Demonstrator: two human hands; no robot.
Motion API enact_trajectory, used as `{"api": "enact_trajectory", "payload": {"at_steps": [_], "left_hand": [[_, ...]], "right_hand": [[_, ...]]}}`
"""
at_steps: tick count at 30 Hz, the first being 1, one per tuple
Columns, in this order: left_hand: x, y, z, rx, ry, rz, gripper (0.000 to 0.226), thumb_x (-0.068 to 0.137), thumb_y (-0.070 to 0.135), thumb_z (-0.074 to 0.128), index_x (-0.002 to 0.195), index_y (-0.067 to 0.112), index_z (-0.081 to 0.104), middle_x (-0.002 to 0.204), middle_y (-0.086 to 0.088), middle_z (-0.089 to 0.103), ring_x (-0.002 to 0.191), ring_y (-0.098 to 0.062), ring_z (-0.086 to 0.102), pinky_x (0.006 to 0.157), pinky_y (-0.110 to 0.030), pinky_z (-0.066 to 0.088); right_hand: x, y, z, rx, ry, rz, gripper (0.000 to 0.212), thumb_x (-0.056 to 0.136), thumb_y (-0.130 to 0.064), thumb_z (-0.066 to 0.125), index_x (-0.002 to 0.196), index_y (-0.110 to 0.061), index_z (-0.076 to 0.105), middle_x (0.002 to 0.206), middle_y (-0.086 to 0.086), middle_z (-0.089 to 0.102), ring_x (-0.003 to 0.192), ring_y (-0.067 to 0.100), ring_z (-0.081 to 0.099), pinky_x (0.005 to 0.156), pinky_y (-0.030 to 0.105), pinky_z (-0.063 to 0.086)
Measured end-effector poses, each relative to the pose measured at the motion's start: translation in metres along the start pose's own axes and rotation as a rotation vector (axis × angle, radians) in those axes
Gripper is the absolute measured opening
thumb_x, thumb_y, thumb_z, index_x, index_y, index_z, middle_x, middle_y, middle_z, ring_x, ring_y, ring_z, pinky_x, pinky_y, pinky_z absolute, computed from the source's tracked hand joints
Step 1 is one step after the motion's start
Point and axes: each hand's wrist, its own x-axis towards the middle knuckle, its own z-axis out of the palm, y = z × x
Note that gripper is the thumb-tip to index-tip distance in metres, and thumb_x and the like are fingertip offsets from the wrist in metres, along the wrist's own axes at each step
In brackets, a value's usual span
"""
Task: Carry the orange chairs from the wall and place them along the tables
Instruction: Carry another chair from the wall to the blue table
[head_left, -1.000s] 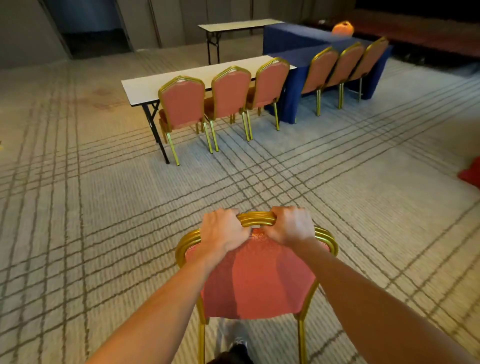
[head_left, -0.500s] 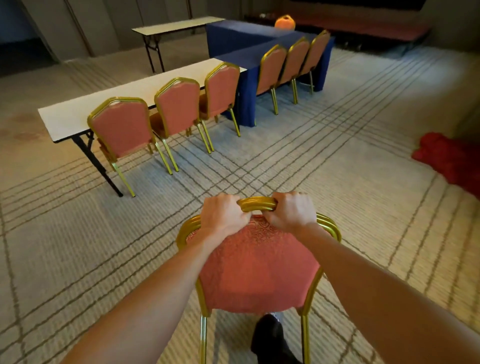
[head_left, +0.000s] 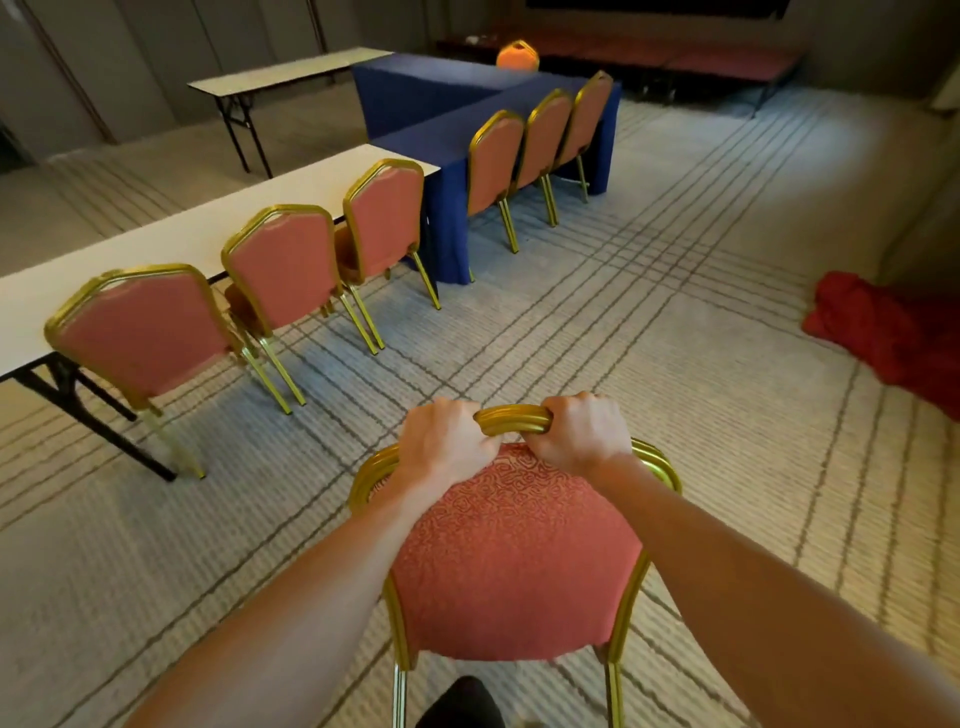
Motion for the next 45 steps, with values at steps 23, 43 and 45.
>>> {"api": "enact_trajectory", "payload": {"at_steps": [23,43,45], "left_hand": [[0.517,0.014,0.09,-0.023,0.004,0.383,0.032,0.083,0.052,0.064,0.078,0.021,0.066,0.077,-0.001,0.071,0.078,-0.029,0.068,0.066,-0.034,0.042],[0.964,0.151,0.19,-0.034,-0.011,0.398,0.036,0.086,0.052,0.064,0.067,0.024,0.055,0.07,0.0,0.068,0.071,-0.027,0.066,0.062,-0.032,0.032],[1.005,0.162,0.202,-0.043,-0.024,0.4,0.036,0.087,0.052,0.063,0.067,0.025,0.051,0.071,0.0,0.068,0.072,-0.027,0.067,0.062,-0.032,0.033]], "right_hand": [[0.439,0.184,0.02,-0.083,0.118,0.18,0.04,0.087,-0.059,0.054,0.073,-0.022,0.061,0.076,0.0,0.071,0.07,0.028,0.067,0.062,0.033,0.042],[0.824,0.47,0.015,-0.052,0.095,0.165,0.042,0.088,-0.064,0.051,0.078,-0.024,0.062,0.086,-0.003,0.072,0.081,0.025,0.068,0.069,0.034,0.044],[0.86,0.494,0.019,-0.051,0.089,0.18,0.04,0.088,-0.063,0.051,0.078,-0.025,0.06,0.087,-0.003,0.072,0.082,0.024,0.068,0.069,0.034,0.044]]}}
